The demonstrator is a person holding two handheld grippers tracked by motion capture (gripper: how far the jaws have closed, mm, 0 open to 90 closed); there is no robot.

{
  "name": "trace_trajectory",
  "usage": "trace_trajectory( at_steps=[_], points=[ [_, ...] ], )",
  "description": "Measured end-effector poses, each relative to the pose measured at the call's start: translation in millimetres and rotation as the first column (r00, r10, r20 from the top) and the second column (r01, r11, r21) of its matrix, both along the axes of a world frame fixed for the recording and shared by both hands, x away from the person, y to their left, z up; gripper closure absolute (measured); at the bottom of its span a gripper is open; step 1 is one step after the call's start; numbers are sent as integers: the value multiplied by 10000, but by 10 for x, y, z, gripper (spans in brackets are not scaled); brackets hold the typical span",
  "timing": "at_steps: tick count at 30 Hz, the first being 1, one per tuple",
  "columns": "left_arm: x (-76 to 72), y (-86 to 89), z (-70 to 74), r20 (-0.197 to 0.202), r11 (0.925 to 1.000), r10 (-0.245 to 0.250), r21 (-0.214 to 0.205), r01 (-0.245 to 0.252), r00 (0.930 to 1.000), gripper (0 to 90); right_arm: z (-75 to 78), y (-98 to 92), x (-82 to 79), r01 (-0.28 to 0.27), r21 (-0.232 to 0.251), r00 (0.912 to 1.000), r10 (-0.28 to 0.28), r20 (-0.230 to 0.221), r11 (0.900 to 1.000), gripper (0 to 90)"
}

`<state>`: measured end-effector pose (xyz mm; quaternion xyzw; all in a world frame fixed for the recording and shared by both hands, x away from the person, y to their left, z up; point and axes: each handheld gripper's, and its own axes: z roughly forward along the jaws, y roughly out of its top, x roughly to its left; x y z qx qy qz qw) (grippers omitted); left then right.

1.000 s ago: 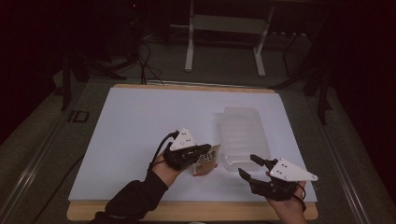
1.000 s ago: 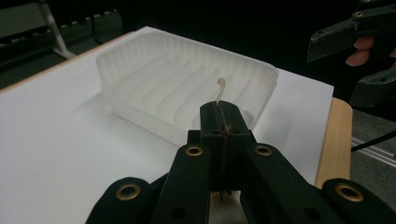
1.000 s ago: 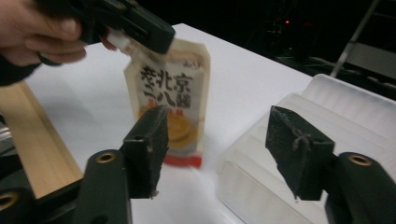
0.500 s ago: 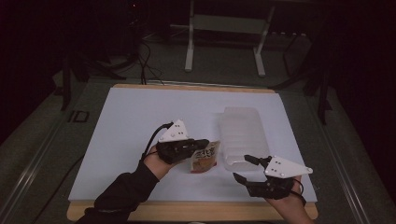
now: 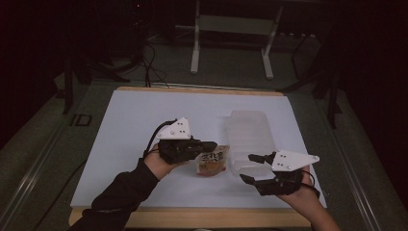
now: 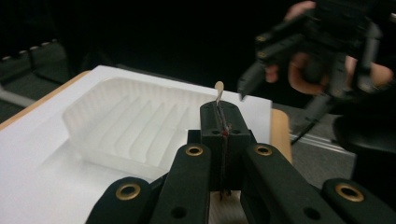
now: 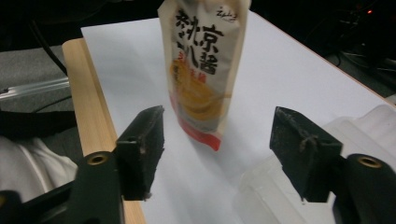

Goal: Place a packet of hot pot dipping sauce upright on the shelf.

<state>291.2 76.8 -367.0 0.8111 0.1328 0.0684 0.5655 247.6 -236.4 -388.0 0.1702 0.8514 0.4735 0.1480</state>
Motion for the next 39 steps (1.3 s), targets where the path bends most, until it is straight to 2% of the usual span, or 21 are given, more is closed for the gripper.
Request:
trace_trajectory(
  at_steps=[5, 6, 11, 13, 16, 18, 27, 32, 33, 34, 36, 38, 39],
  points=[
    [4, 29, 37, -91, 9982, -570, -187, 569, 9983, 900, 166, 12, 74, -527, 50, 9986, 527, -6, 9986, 376],
    [6, 33, 45, -111, 9972, -730, -160, 728, 9973, 900, 240, 29, 93, -885, 151, 9960, 886, -110, 9960, 385],
    [6, 31, 70, -91, 9941, -1078, -151, 1076, 9941, 900, 361, 98, 111, -1327, -52, 9911, 1327, -89, 9911, 394],
    [7, 19, 77, -55, 9927, -1209, -55, 1209, 9927, 900, 410, 158, 129, -1653, -52, 9860, 1652, -229, 9862, 405],
    [17, 12, 78, -86, 9909, -1347, 35, 1347, 9909, 900, 424, 201, 146, -1833, -177, 9829, 1829, -237, 9829, 420],
    [22, 7, 74, -85, 9898, -1426, 26, 1426, 9897, 900, 424, 256, 179, -2085, -157, 9771, 2076, -467, 9779, 448],
    [34, -40, 69, -4, 9856, -1687, -77, 1687, 9857, 900, 369, 377, 324, -2218, -245, 9716, 2188, -905, 9748, 520],
    [39, -65, 78, -3, 9852, -1714, -92, 1714, 9852, 900, 345, 429, 379, -2431, -450, 9664, 2380, -971, 9690, 607],
    [45, -67, 86, 25, 9855, -1691, -145, 1691, 9856, 900, 334, 448, 407, -2618, -706, 9624, 2549, -938, 9625, 664],
    [48, -68, 87, 4, 9851, -1712, -181, 1712, 9852, 900, 331, 450, 414, -2668, -723, 9613, 2601, -906, 9610, 686],
    [53, -69, 89, 8, 9857, -1675, -180, 1675, 9859, 900, 323, 457, 436, -2684, -769, 9612, 2618, -866, 9602, 736],
    [53, -69, 89, 8, 9857, -1675, -180, 1675, 9859, 900, 319, 459, 445, -2674, -781, 9617, 2609, -842, 9604, 736],
    [57, -72, 84, 11, 9859, -1660, -197, 1660, 9861, 900, 317, 465, 465, -2671, -763, 9615, 2603, -884, 9606, 797]
  ],
)
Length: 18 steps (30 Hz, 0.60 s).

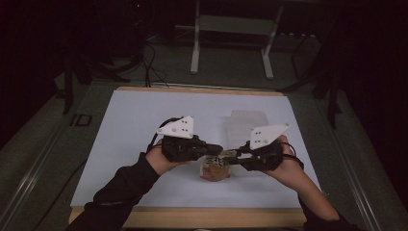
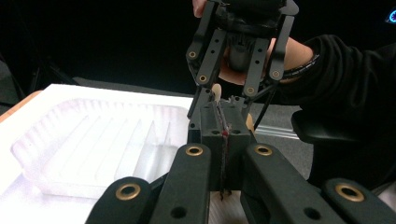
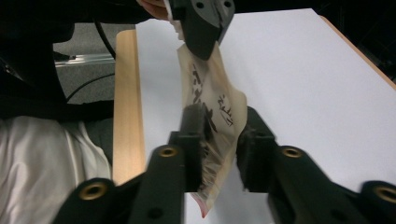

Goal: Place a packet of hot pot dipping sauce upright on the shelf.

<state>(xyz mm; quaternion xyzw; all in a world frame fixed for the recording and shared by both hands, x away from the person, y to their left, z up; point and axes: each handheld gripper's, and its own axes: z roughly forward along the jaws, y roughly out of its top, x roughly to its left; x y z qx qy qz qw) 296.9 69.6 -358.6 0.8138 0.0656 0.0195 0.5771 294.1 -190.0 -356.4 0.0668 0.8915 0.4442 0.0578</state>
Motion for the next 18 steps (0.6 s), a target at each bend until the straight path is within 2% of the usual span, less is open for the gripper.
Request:
trace_trajectory(
  at_steps=[7, 9, 18],
  points=[
    [14, 3, -12, 7, 9999, 103, 34, -103, 9999, 900, -1, 26, 15, 2, -247, 9998, 3, 184, 9997, 875],
    [18, 12, -6, 28, 9998, 176, -11, -176, 9998, 900, 11, 40, 1, 184, -301, 9994, -175, 315, 9994, 892],
    [22, 26, 23, 145, 9997, 217, -143, -215, 9997, 900, 90, 66, -37, 345, -563, 9960, -297, 839, 9978, 900]
  ],
)
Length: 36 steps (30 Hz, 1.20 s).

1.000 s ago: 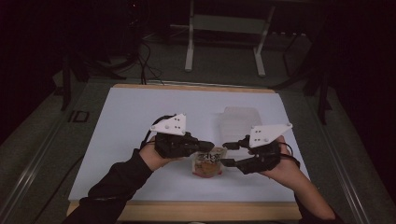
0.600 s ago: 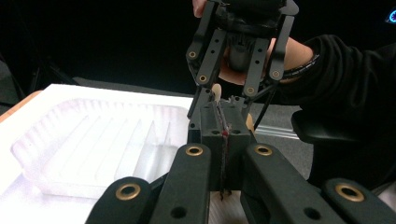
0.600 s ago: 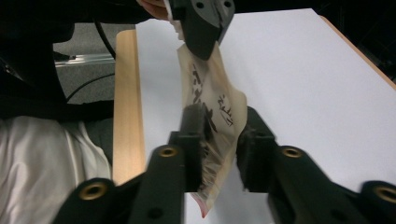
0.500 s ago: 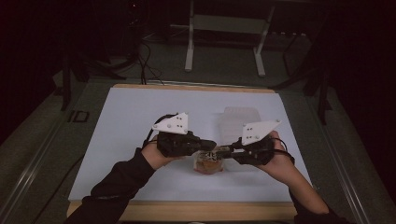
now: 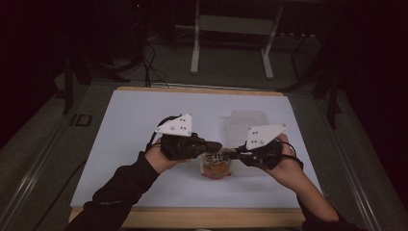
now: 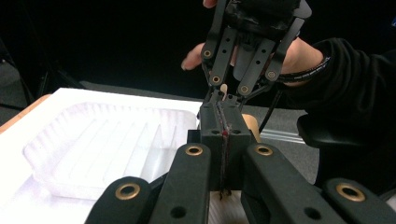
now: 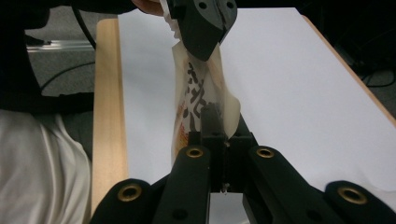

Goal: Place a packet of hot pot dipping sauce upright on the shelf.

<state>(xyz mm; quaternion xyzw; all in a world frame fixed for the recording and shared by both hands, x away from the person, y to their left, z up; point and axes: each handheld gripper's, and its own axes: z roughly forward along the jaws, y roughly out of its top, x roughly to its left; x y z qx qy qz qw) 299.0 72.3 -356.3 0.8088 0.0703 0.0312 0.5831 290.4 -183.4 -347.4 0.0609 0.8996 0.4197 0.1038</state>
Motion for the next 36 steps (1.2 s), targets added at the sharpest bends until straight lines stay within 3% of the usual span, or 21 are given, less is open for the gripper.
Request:
trace_trajectory(
  at_steps=[9, 12, 15, 19, 20, 22, 23, 24, 27, 30, 31, 34, 35, 36],
  points=[
    [-3, 42, 125, 327, 9975, 359, -616, -338, 9988, 857, 112, -65, 71, 187, 278, 9998, -186, -62, 9994, 900],
    [-19, 114, 189, 407, 9935, 585, -1005, -542, 9975, 822, 130, -95, 92, 292, 324, 9996, -291, -35, 9990, 900],
    [-51, 214, 221, 559, 9867, 1056, -1301, -976, 9928, 722, 137, -154, 130, 414, 387, 9991, -416, 26, 9984, 900],
    [-67, 279, 193, 554, 9833, 1303, -1352, -1219, 9899, 641, 151, -201, 153, 559, 371, 9984, -561, 65, 9978, 900],
    [-74, 314, 164, 465, 9828, 1419, -1259, -1351, 9888, 585, 170, -240, 181, 618, 477, 9980, -623, 84, 9969, 900],
    [-79, 330, 148, 465, 9824, 1478, -1220, -1412, 9879, 581, 183, -260, 197, 682, 513, 9975, -691, 155, 9964, 900],
    [-84, 343, 133, 477, 9815, 1575, -1175, -1511, 9864, 536, 198, -281, 211, 751, 528, 9970, -759, 136, 9958, 900],
    [-99, 364, 105, 293, 9765, 1862, -1161, -1816, 9821, 418, 225, -318, 249, 769, 584, 9968, -780, 182, 9953, 900],
    [-118, 378, 61, 170, 9740, 2047, -1023, -2020, 9787, 276, 270, -369, 300, 913, 611, 9954, -929, 230, 9939, 900],
    [-120, 384, 22, -35, 9744, 2011, -1020, -2004, 9796, 222, 302, -402, 329, 1046, 609, 9940, -1063, 261, 9927, 900],
    [-130, 386, -31, -82, 9769, 1937, -899, -1937, 9810, 168, 331, -436, 362, 1130, 642, 9923, -1159, 437, 9915, 900],
    [-136, 381, -108, -174, 9679, 2310, -980, -2316, 9728, 119, 363, -471, 392, 1194, 625, 9907, -1230, 578, 9909, 900],
    [-132, 377, -155, -333, 9669, 2335, -976, -2357, 9718, 21, 392, -508, 432, 1193, 703, 9901, -1239, 660, 9904, 900],
    [-141, 373, -248, -405, 9631, 2486, -961, -2514, 9678, 14, 405, -526, 453, 1168, 685, 9908, -1210, 611, 9908, 900]
  ],
)
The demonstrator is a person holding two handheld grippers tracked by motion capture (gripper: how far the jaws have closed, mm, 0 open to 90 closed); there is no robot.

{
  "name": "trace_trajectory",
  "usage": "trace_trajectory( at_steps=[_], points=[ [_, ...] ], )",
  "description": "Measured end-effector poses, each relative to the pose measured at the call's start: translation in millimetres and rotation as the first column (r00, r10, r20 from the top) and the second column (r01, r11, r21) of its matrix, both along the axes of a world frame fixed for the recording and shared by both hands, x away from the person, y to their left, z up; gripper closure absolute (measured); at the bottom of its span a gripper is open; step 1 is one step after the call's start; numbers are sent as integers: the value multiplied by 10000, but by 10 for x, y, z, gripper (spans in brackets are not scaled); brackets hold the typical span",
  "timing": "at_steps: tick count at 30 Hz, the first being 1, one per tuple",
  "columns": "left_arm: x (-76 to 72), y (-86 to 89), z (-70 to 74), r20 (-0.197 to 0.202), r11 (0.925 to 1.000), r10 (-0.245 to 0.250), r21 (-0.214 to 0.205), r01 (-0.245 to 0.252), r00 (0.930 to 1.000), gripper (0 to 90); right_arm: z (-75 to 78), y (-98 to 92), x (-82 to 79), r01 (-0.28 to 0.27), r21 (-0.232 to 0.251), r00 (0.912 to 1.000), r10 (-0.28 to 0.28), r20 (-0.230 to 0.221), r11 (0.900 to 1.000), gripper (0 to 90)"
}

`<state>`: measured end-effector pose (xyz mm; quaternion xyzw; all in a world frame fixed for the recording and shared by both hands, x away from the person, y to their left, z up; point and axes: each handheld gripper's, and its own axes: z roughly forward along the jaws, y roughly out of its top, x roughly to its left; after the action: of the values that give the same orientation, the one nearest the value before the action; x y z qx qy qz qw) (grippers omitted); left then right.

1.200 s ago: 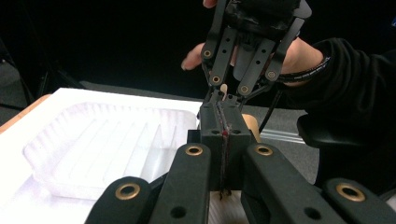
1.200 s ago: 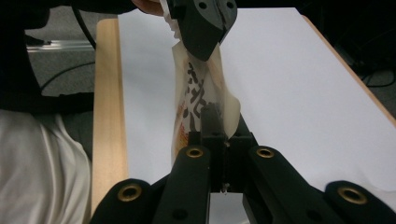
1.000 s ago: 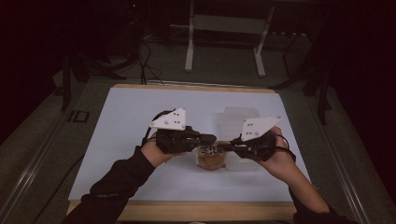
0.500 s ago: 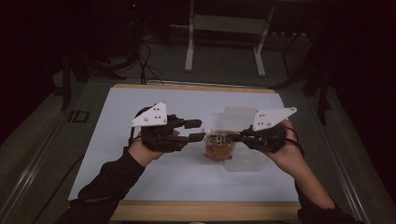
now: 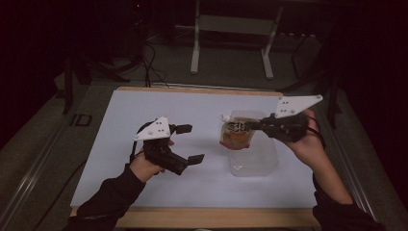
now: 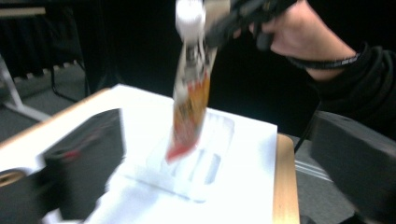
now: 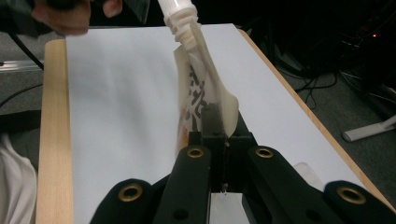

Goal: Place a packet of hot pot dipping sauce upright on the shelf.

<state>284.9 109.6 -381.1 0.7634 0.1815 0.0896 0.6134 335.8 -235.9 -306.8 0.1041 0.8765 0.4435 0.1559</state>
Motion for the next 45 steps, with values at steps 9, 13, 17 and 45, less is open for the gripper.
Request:
trace_trajectory(
  at_steps=[9, 13, 17, 45],
  points=[
    [-12, 65, -255, -539, 9998, -179, -135, 172, 9984, 15, 7, -178, 226, 187, -24, 9998, -188, -119, 9998, 900],
    [-21, 126, -384, -856, 10000, -31, -88, 24, 9963, 15, -15, -216, 279, 178, -47, 9997, -179, -182, 9998, 900],
    [-36, 186, -540, -1082, 9997, 189, 199, -168, 9940, 15, -98, -327, 402, 193, -47, 9991, -195, -369, 9998, 900],
    [-11, 295, -880, -1873, 9987, 502, 184, -476, 9810, 15, -477, -340, 791, 299, -1456, 9936, -453, -1035, 9889, 900]
  ],
)
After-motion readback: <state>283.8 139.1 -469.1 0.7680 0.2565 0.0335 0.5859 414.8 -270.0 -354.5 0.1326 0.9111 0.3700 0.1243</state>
